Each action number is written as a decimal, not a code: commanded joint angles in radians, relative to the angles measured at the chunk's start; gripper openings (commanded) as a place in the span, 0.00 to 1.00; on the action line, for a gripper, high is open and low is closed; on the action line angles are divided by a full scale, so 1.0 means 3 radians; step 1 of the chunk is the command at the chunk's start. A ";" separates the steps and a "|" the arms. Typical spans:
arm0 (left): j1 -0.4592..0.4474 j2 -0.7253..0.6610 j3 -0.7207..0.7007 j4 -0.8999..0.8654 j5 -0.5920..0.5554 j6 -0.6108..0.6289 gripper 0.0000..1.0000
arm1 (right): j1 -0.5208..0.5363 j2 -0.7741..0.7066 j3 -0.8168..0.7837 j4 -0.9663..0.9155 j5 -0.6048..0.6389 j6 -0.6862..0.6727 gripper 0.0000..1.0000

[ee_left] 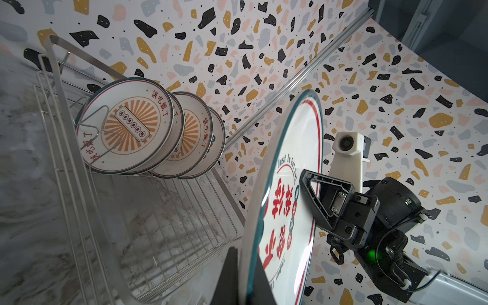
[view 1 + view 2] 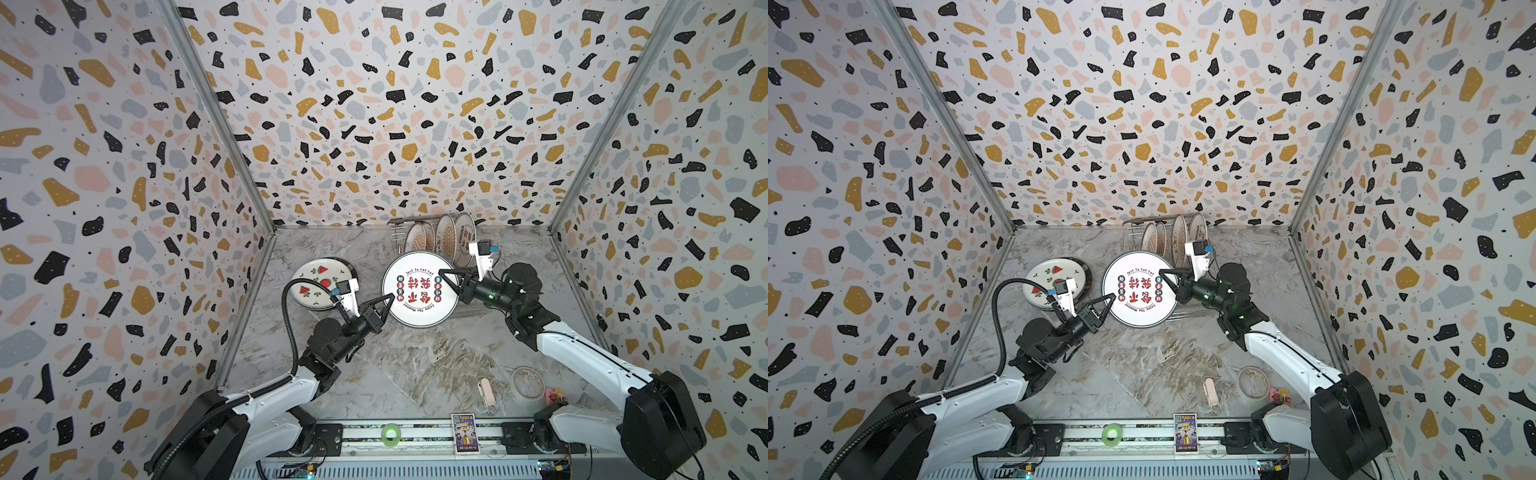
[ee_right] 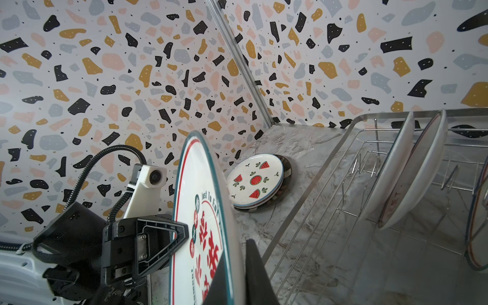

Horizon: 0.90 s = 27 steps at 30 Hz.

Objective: Unload the plates from the dish rack
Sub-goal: Place a plate at the center of the table.

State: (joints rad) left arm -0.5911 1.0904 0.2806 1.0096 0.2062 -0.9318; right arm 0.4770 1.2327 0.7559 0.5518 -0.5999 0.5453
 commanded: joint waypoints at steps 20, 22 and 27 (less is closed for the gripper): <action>-0.0024 -0.0337 -0.0025 -0.0089 -0.0085 -0.0143 0.00 | 0.0001 -0.0051 -0.0091 0.0020 0.0039 -0.0084 0.99; -0.0025 -0.0394 -0.0016 -0.0215 -0.0195 -0.0111 0.00 | 0.0000 -0.0091 -0.0091 -0.0086 0.0177 -0.0166 0.99; -0.0014 -0.0515 0.0073 -0.0487 -0.0290 -0.0060 0.00 | 0.0003 -0.0201 -0.0078 -0.0340 0.0521 -0.0326 0.99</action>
State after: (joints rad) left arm -0.5922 0.9680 0.2588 0.8391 0.1471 -0.9642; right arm 0.4770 1.2152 0.7303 0.5117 -0.5259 0.4973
